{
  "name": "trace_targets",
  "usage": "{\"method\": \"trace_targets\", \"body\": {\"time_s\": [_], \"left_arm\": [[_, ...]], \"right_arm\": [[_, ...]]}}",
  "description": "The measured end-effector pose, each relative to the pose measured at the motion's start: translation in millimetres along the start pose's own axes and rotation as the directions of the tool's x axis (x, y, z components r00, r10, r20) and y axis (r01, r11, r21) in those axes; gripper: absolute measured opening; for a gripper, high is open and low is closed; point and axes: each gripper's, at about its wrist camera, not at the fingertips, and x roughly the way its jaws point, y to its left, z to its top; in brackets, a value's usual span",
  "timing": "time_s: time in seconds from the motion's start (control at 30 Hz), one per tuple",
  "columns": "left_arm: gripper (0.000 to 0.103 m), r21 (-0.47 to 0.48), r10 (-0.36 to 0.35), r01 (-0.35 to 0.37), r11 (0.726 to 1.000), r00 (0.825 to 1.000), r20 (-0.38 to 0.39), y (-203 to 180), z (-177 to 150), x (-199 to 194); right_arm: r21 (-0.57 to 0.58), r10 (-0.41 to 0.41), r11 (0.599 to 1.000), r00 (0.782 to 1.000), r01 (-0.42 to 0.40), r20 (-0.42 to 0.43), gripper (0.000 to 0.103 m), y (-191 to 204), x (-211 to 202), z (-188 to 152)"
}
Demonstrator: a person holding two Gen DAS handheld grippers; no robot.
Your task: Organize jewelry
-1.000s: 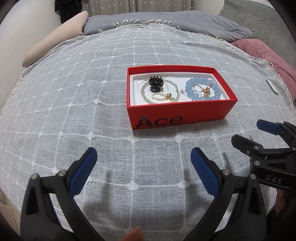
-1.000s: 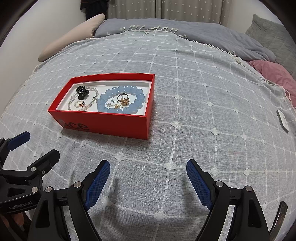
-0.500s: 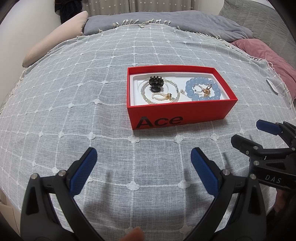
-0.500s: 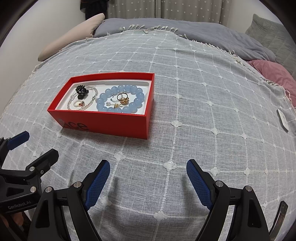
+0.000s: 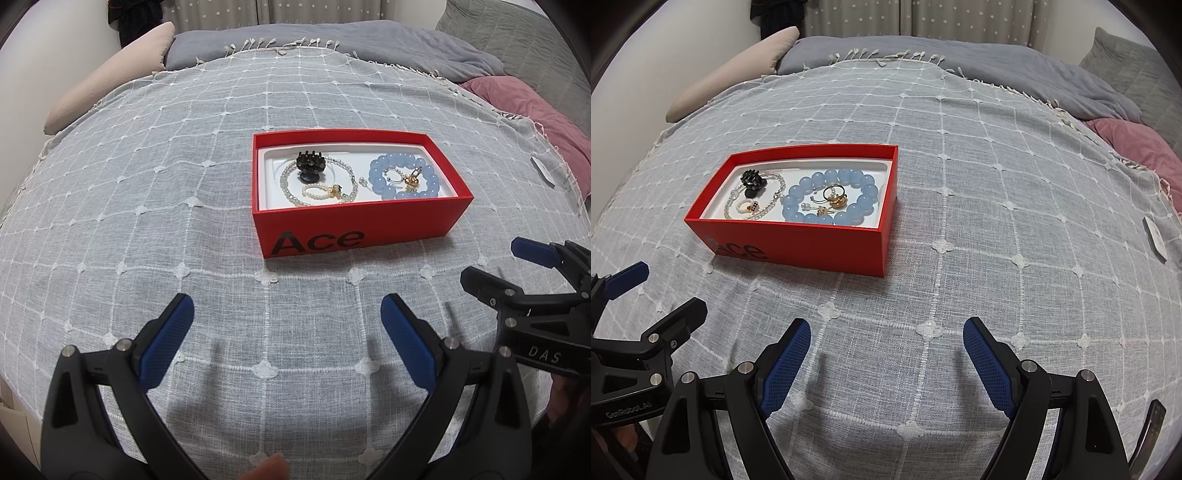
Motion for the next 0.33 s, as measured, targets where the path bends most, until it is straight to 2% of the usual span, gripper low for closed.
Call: {"method": "trace_targets", "body": {"time_s": [0.33], "left_arm": [[0.101, 0.005, -0.022, 0.022, 1.0, 1.0, -0.005, -4.2, -1.0, -0.2]], "right_arm": [[0.003, -0.008, 1.0, 1.0, 0.008, 0.0, 0.086, -1.0, 0.8, -2.3]]}}
